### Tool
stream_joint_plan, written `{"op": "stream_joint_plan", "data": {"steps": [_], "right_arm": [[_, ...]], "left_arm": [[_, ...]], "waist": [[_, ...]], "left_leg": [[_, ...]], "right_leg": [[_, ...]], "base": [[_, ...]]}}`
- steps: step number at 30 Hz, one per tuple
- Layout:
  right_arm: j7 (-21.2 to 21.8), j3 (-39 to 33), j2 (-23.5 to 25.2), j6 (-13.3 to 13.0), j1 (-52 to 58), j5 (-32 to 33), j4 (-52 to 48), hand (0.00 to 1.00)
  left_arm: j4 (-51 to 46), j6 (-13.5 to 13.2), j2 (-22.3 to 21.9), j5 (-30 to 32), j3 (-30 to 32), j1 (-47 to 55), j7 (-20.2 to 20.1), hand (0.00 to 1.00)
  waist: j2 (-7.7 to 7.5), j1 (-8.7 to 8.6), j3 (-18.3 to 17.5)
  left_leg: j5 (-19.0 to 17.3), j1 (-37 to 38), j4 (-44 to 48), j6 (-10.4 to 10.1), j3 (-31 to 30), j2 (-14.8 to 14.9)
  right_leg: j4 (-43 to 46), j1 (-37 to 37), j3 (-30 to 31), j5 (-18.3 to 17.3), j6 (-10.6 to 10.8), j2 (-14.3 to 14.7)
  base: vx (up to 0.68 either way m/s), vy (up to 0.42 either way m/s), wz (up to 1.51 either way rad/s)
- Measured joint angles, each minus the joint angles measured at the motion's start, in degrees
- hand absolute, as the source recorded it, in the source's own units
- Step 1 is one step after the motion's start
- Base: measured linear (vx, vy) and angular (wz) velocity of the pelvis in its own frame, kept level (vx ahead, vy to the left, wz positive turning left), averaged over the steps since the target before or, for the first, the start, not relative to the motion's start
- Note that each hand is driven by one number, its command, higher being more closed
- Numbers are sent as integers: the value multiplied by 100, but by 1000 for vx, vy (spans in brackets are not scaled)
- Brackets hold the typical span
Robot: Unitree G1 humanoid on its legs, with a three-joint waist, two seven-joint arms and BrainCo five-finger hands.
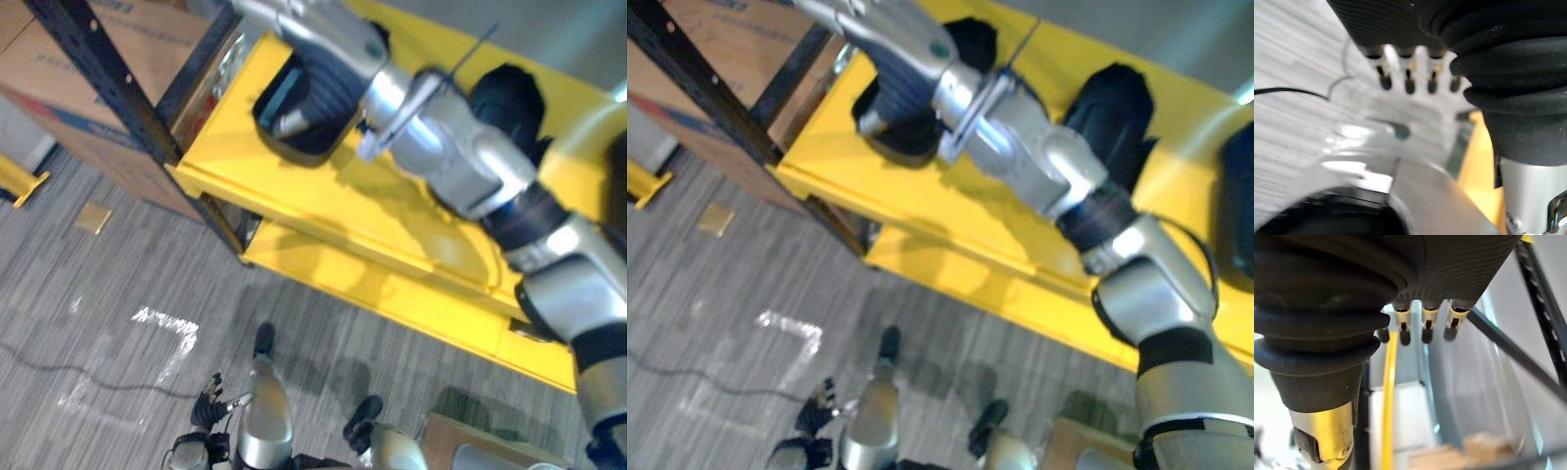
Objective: Walk over and take plastic housings, then place them on the shelf
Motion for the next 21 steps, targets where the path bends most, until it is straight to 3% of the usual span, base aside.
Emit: {"op": "stream_joint_plan", "data": {"steps": [4,7,9,11,16,21], "right_arm": [[1141,-9,217,841,1173,1662,-807,0],[1759,-12,566,1295,1498,1907,-811,0],[2014,-13,817,1424,1539,1908,-659,0],[2190,-14,1049,1492,1556,1898,-436,0],[2154,-47,1380,1469,1558,1862,100,0],[1814,-461,1617,1138,1559,1678,689,0]], "left_arm": [[169,73,-5,0,43,1,-34,0],[216,83,-9,-3,90,-12,13,0],[236,79,-12,-18,102,-14,38,0],[246,77,-12,-63,153,-15,55,0],[315,44,-12,-115,307,-17,108,0],[307,-10,-84,-114,291,-55,128,0]], "waist": [[-20,-168,-85],[-19,-176,-87],[-19,-172,-87],[-20,-146,-88],[-34,-132,-95],[24,-140,-61]], "left_leg": [[-38,168,-2,21,233,77],[-62,175,-2,43,306,142],[-61,140,-2,42,303,145],[-60,122,-2,43,293,133],[-31,-31,0,53,236,100],[-17,-42,1,32,191,81]], "right_leg": [[4,3,200,23,-21,46],[1,-64,295,45,-65,99],[-1,-110,295,44,-64,95],[-8,-114,291,49,-56,86],[5,-201,263,86,-63,78],[47,-198,226,87,-48,60]], "base": [[-60,-14,-27],[-72,-13,-19],[-93,-4,1],[-50,5,5],[16,-6,8],[25,-16,5]]}}
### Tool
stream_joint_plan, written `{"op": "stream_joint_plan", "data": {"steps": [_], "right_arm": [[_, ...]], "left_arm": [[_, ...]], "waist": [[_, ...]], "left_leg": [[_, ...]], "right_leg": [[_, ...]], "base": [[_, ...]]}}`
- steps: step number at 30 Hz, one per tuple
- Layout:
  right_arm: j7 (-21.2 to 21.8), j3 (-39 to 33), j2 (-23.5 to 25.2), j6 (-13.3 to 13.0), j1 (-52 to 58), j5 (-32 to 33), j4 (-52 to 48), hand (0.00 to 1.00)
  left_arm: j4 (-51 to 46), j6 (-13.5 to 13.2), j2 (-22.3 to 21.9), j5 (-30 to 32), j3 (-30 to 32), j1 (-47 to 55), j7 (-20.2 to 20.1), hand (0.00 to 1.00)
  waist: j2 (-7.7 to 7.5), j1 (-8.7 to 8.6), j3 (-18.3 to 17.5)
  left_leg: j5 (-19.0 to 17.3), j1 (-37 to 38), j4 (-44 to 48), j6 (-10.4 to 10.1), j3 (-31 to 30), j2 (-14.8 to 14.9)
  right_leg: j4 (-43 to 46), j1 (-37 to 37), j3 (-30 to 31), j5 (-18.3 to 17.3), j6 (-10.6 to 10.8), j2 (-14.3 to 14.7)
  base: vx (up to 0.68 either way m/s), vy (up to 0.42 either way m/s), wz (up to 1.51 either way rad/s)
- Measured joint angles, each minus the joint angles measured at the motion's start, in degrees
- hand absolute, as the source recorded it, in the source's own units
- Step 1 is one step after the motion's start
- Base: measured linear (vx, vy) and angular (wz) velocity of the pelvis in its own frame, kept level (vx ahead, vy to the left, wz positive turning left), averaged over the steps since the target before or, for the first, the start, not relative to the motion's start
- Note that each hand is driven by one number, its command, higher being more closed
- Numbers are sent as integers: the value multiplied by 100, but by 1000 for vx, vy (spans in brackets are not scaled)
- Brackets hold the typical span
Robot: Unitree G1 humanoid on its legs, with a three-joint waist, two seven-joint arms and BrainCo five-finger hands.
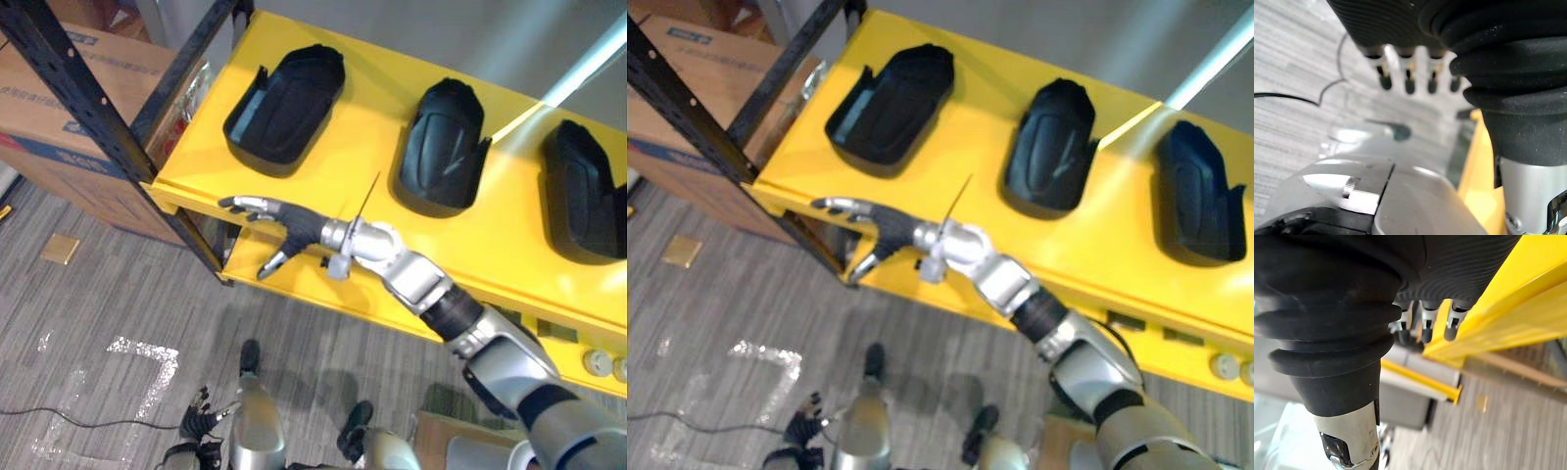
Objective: Walk over and take plastic housings, then place them on the shelf
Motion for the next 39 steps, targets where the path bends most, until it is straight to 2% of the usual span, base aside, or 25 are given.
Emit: {"op": "stream_joint_plan", "data": {"steps": [6,10,14,18,23,28,33,35,39], "right_arm": [[-564,-249,197,-245,-58,-248,392,0],[-908,-484,291,-276,-170,-340,883,0],[-925,-604,299,-344,-356,-344,1190,0],[-910,-613,290,-477,-515,-355,1381,0],[-944,-607,300,-490,-514,-575,1462,0],[-1100,-597,325,-672,-530,-683,1644,0],[-985,-595,305,-799,-532,-682,1672,0],[-919,-596,257,-837,-530,-760,1449,0],[-734,-615,79,-879,-516,-965,-420,0]], "left_arm": [[-35,4,-157,-13,-66,-42,53,0],[-62,8,-156,-18,-89,-39,54,0],[-224,35,-171,-21,-99,-40,48,0],[-260,61,-198,-19,-98,-39,47,0],[-258,122,-197,-19,-104,-37,43,0],[-257,122,-184,-19,-233,-37,41,0],[-258,120,-189,-18,-268,-37,42,0],[-258,119,-190,-17,-263,-37,44,0],[-240,121,-188,-7,-257,-30,99,0]], "waist": [[169,-5,100],[285,-4,166],[307,5,264],[394,1,333],[400,1,336],[412,1,343],[411,-4,345],[398,-13,352],[361,-47,373]], "left_leg": [[-11,-4,1,18,-109,-53],[-8,-62,3,30,-200,-112],[-4,-93,59,21,-234,-114],[-24,-96,107,51,-236,-115],[-39,-91,113,74,-255,-115],[-40,-87,113,75,-261,-115],[-40,-86,108,75,-259,-115],[-36,-76,102,70,-253,-114],[-25,106,9,50,-189,-108]], "right_leg": [[298,-41,-109,-228,-4,-106],[440,-96,-158,-314,16,-179],[455,-77,-213,-316,15,-184],[474,-62,-217,-331,11,-187],[577,-74,-229,-430,-16,-208],[626,-85,-231,-462,-21,-221],[623,-85,-228,-462,-19,-221],[622,-82,-219,-450,2,-220],[570,41,-173,-438,18,-210]], "base": [[2,-15,10],[-3,-13,10],[10,-16,7],[0,0,0],[-8,-8,1],[0,0,0],[0,0,0],[0,0,0],[15,-23,-7]]}}
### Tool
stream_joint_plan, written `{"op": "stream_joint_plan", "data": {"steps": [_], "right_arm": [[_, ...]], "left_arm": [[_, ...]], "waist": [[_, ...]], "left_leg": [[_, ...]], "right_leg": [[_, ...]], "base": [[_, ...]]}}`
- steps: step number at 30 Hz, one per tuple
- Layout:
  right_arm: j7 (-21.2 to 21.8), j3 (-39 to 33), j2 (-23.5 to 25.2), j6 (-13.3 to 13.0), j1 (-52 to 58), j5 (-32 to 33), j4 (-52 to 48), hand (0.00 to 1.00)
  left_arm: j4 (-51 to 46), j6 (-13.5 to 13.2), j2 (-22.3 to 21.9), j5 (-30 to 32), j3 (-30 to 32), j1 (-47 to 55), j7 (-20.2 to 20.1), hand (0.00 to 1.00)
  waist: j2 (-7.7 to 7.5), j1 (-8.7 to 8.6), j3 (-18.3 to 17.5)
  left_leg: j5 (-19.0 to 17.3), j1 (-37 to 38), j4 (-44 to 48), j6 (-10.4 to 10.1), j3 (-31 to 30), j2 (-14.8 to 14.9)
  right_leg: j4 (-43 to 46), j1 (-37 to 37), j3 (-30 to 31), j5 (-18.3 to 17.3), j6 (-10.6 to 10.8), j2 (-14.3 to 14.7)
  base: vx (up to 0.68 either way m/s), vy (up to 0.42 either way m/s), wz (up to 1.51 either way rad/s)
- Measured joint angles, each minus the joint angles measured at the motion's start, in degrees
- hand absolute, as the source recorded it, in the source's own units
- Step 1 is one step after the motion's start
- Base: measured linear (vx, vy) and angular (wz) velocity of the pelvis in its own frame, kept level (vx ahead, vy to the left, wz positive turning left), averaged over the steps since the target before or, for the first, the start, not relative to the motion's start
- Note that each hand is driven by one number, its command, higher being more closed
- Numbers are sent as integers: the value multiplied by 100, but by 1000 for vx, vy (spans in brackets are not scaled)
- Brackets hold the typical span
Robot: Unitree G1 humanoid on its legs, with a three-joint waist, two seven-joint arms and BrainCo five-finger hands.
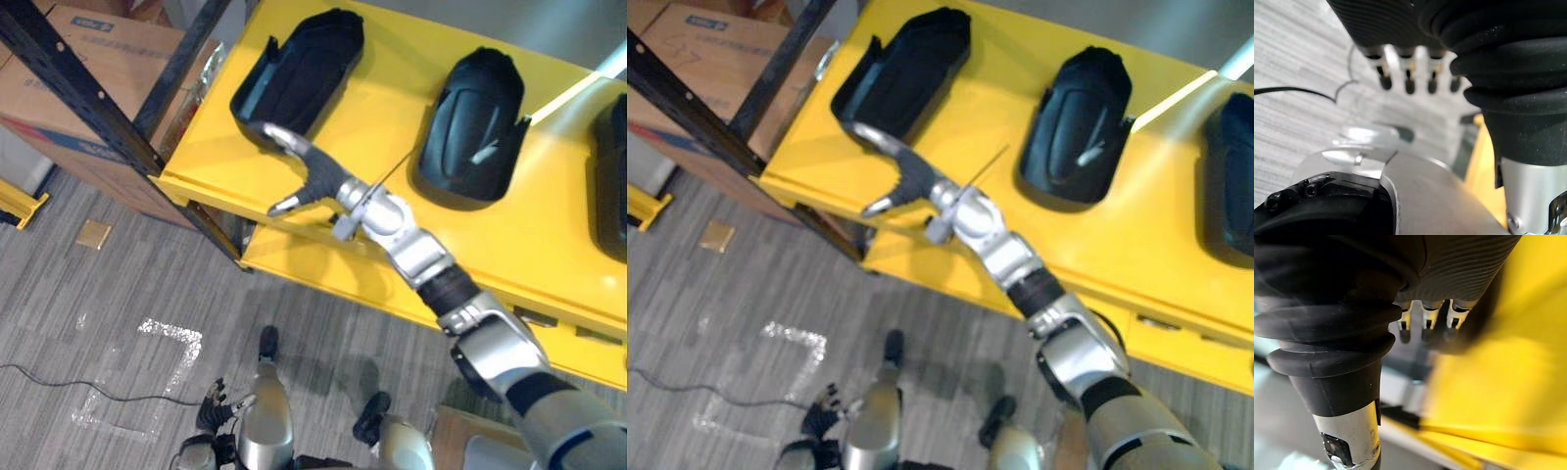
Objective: Walk over and take plastic housings, then place them on the shelf
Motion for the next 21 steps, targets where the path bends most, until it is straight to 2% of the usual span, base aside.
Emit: {"op": "stream_joint_plan", "data": {"steps": [1,4,8,13,16,21], "right_arm": [[60,-22,26,3,-20,2,-467,0],[164,-67,59,1,-120,41,-970,0],[319,-267,2,142,-195,22,-964,0],[526,-171,-111,359,-513,-325,-614,0],[552,137,-150,411,-768,-1095,-116,0],[159,748,-289,403,-974,-2419,731,0]], "left_arm": [[-2,-4,1,1,2,-2,27,0],[9,-6,1,-1,19,-1,65,0],[89,-4,32,-2,112,0,65,0],[111,6,46,-1,215,0,54,0],[94,43,51,-1,214,0,48,0],[3,46,52,0,211,0,47,0]], "waist": [[-5,-7,-2],[-12,-21,-4],[-125,-80,-4],[-250,-84,-18],[-257,-66,-19],[-271,43,-17]], "left_leg": [[-3,56,0,2,28,2],[-4,114,0,2,126,24],[-3,122,-2,1,140,36],[-3,92,-5,1,149,29],[-3,87,-6,1,147,25],[9,-12,-6,-14,110,46]], "right_leg": [[-27,47,22,0,1,7],[-33,64,73,2,2,22],[-58,70,81,23,24,37],[-254,121,78,161,35,69],[-340,159,68,213,48,83],[-418,117,34,251,41,127]], "base": [[19,-24,-9],[-7,-17,-11],[-27,-11,-2],[0,0,0],[0,0,0],[-2,-9,3]]}}
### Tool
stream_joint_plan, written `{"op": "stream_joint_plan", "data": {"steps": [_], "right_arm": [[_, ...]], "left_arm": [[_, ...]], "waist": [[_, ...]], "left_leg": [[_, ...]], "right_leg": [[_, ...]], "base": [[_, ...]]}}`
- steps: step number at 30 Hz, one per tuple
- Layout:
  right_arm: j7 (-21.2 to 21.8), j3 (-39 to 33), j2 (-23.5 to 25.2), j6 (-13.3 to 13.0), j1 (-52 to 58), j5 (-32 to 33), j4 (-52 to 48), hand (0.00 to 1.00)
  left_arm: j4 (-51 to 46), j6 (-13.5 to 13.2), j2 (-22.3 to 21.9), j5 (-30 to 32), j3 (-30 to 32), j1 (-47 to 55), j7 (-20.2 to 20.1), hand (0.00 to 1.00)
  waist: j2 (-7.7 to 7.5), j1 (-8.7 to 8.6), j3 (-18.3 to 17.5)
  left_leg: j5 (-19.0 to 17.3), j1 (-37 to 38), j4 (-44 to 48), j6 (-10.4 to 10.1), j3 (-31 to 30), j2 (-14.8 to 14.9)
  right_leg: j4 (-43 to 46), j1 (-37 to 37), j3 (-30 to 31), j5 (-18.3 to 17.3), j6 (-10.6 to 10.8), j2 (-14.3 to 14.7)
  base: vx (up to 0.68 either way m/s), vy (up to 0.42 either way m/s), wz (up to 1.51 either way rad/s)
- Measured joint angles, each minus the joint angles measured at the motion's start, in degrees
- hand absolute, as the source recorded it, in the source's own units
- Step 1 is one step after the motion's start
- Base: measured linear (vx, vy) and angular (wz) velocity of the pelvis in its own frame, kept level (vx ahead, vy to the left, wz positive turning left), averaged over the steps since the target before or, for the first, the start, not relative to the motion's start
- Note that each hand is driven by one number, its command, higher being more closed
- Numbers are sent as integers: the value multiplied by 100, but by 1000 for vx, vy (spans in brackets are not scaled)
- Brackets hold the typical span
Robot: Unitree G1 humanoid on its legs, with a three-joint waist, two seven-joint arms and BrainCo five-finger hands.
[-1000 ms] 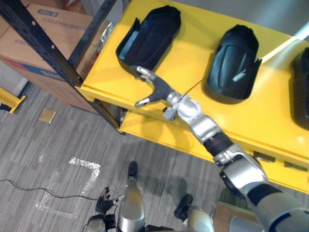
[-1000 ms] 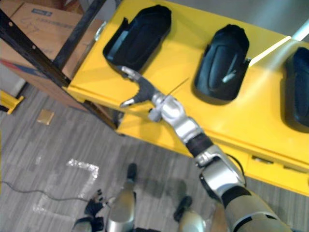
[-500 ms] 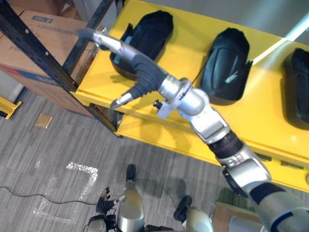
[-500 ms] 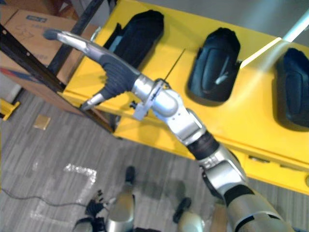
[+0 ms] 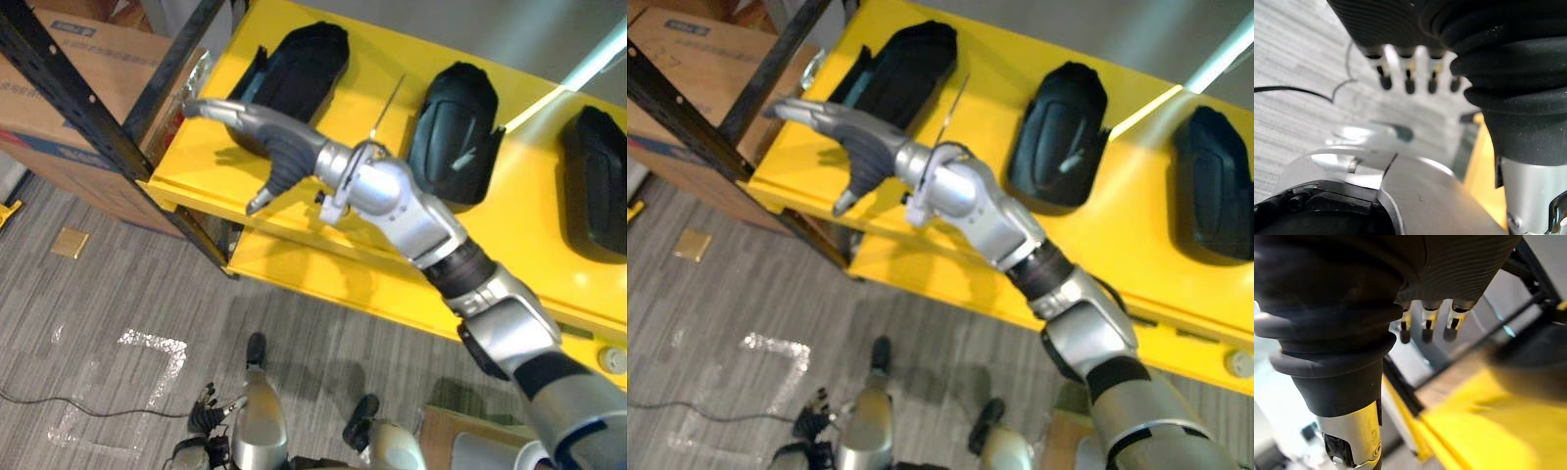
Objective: Walk over and take plastic housings, then place them on the shelf
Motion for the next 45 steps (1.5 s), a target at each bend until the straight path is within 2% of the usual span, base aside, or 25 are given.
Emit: {"op": "stream_joint_plan", "data": {"steps": [3,5,8,14,18,23,25,31,40,45], "right_arm": [[-412,243,-75,2,-250,-600,468,0],[-610,363,-222,3,-436,-783,533,0],[-740,475,-355,104,-628,-830,623,0],[-1078,624,-502,513,-911,-805,838,0],[-1067,623,-656,533,-927,-667,1064,0],[-343,757,-749,480,-1001,-193,1137,0],[90,929,-793,436,-1093,37,1263,0],[833,945,-964,425,-1272,357,1254,0],[1069,949,-1069,472,-1201,346,1105,0],[1069,926,-1183,383,-1034,340,983,0]], "left_arm": [[-18,-2,19,-3,0,-1,1,0],[-26,-2,47,-4,-2,-5,0,0],[-68,10,52,-3,-21,-5,0,0],[-184,116,67,-3,-41,-5,-18,0],[-251,183,74,-7,-51,-7,-28,0],[-307,294,83,-6,-49,-10,-62,0],[-367,364,97,-3,-50,-10,-80,0],[-470,571,124,0,-47,-10,-177,0],[-502,710,227,1,-51,-9,-177,0],[-512,714,230,-1,-51,-6,-177,0]], "waist": [[-62,17,1],[-83,11,0],[-96,45,-1],[-96,66,-1],[-99,148,-2],[-99,156,-2],[-100,157,-3],[-135,167,-24],[-280,166,-112],[-365,164,-164]], "left_leg": [[3,-38,-1,-5,-20,-3],[12,-94,0,-18,-95,-3],[15,-109,0,-23,-130,-2],[24,-189,0,-33,-144,-1],[25,-188,0,-34,-145,0],[25,-188,0,-34,-145,0],[25,-188,0,-34,-145,0],[24,-184,0,-34,-137,2],[23,-183,-1,-32,-116,2],[18,-184,-2,-25,-100,2]], "right_leg": [[-39,-2,-32,26,-2,6],[-56,-3,-99,27,-2,19],[-66,10,-129,25,-5,29],[-58,-63,-140,26,-5,32],[-58,-62,-140,26,-5,33],[-58,-62,-140,25,-6,33],[-57,-61,-140,25,-6,33],[-55,-65,-132,25,-6,33],[-41,-90,-104,20,-14,30],[-23,-113,-85,12,-28,24]], "base": [[9,-15,6],[14,-26,14],[8,-19,6],[0,0,0],[0,0,0],[0,0,0],[0,0,0],[0,0,0],[0,0,0],[0,0,0]]}}
